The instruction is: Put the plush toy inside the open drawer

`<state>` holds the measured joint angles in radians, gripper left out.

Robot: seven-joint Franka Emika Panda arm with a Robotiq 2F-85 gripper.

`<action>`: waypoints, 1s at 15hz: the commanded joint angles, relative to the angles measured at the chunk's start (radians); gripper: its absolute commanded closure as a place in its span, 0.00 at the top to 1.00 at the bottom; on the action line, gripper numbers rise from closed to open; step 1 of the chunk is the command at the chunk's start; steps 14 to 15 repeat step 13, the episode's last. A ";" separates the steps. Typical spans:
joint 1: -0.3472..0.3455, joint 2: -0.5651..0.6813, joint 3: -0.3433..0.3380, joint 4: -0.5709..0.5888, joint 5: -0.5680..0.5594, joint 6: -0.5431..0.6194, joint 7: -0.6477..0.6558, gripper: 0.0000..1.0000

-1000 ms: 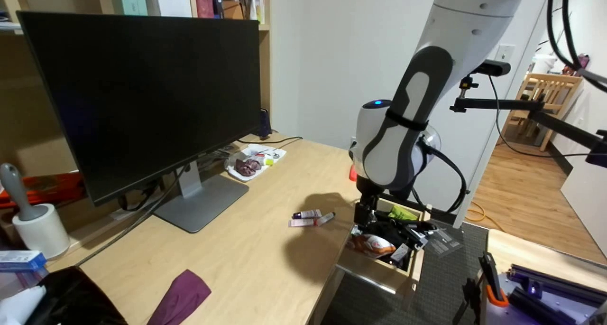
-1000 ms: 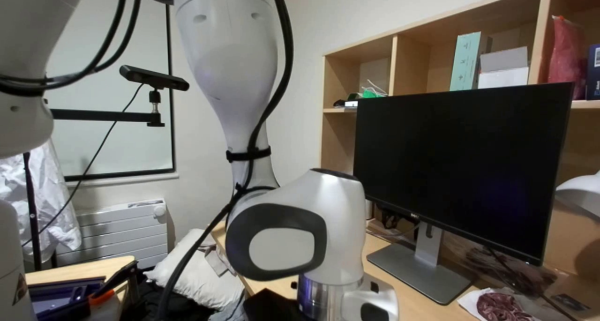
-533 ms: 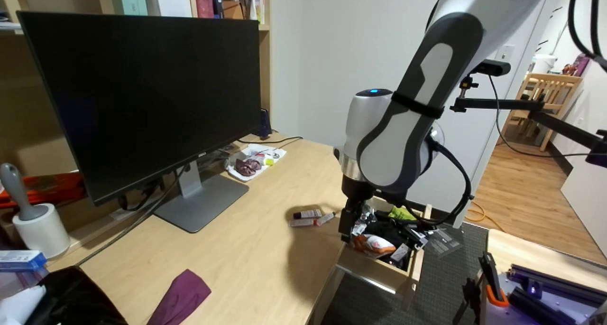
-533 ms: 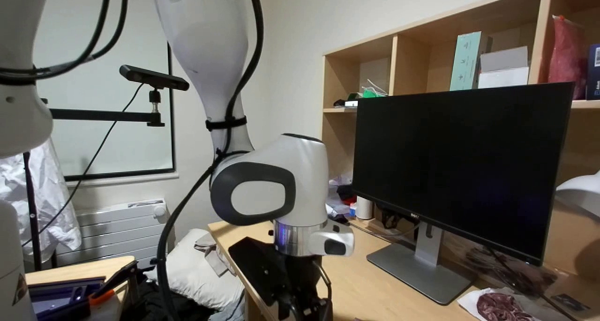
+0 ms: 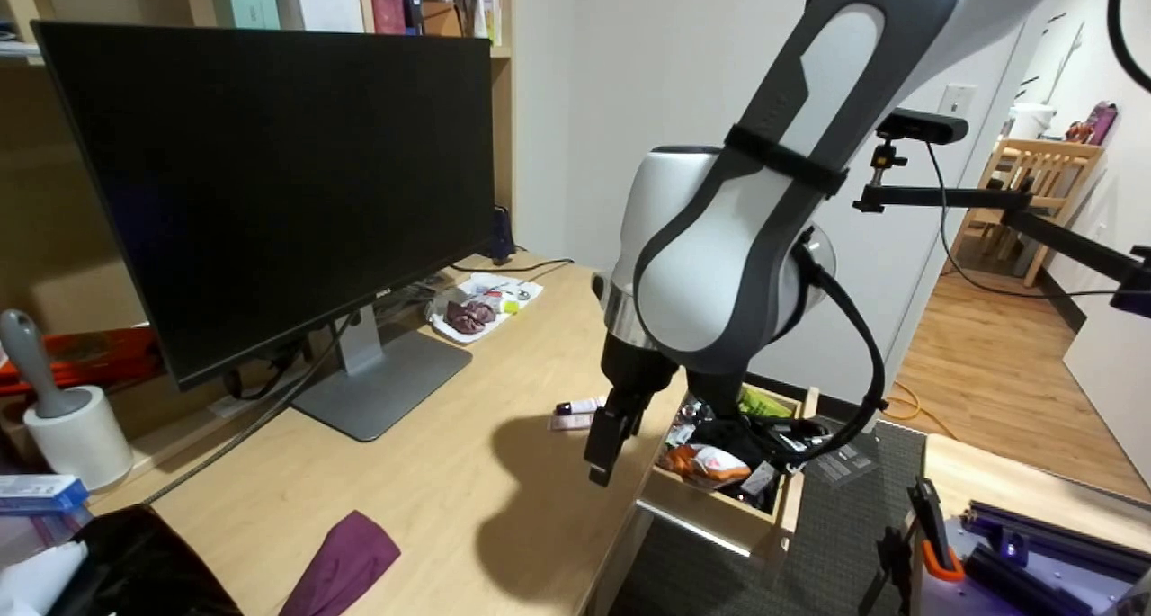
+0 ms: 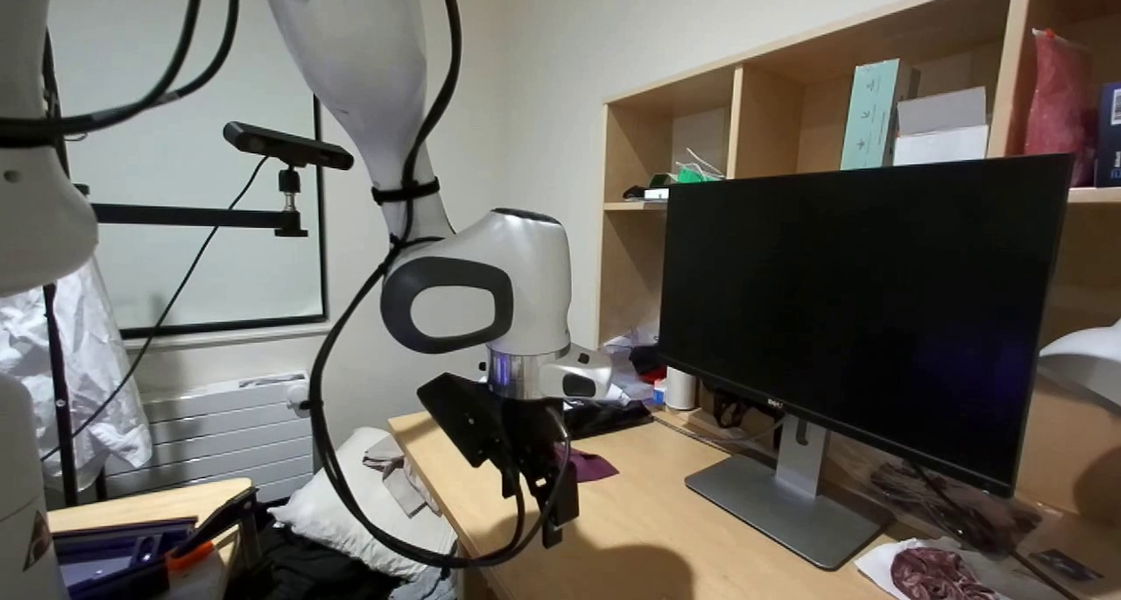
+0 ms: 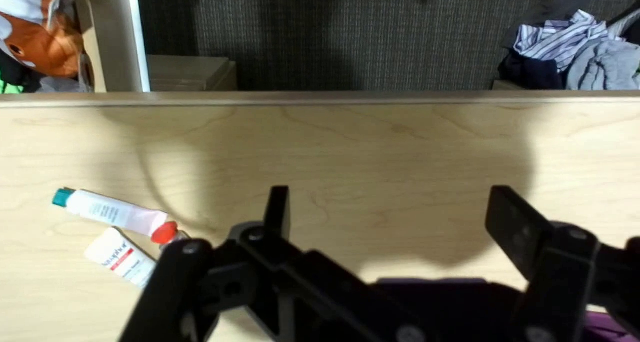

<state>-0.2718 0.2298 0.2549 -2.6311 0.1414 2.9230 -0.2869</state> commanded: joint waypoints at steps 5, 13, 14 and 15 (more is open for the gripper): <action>0.115 -0.103 -0.036 -0.014 0.028 -0.040 0.004 1.00; 0.193 -0.119 -0.095 0.002 0.025 -0.019 -0.001 1.00; 0.193 -0.119 -0.095 0.002 0.025 -0.019 -0.001 1.00; 0.193 -0.119 -0.095 0.002 0.025 -0.019 -0.001 1.00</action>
